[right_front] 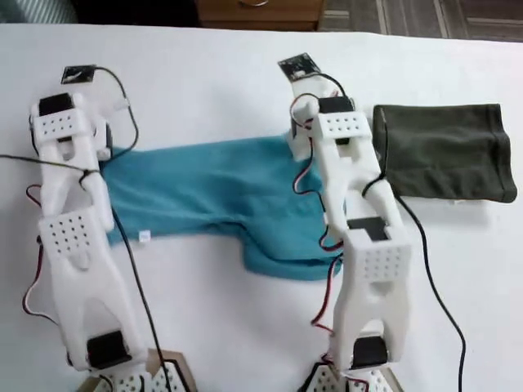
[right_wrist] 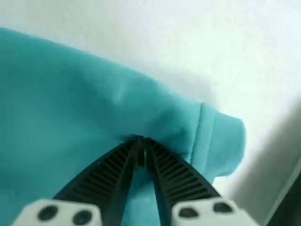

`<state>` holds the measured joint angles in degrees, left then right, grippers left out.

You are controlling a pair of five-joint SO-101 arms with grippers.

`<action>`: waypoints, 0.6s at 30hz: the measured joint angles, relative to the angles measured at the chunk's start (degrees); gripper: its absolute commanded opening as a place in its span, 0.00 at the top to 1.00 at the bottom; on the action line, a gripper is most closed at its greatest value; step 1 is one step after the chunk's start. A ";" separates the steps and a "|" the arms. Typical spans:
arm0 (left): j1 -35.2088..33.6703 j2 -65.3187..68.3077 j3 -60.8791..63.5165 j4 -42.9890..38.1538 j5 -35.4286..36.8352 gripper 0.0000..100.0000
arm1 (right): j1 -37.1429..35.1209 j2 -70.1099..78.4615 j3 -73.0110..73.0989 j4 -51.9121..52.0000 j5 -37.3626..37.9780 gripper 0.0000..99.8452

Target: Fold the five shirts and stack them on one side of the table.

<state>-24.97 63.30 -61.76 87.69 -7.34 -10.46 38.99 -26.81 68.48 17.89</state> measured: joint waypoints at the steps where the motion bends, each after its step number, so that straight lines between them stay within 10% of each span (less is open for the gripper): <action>1: 0.00 1.41 -2.81 0.88 0.00 0.97 | 0.35 1.23 -1.41 0.00 0.00 0.98; 18: 0.00 8.00 -16.00 6.42 -3.43 0.97 | 2.55 6.59 -14.24 8.88 0.00 0.98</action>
<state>-24.97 71.30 -77.76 94.11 -10.77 -7.91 45.58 -41.05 77.36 17.89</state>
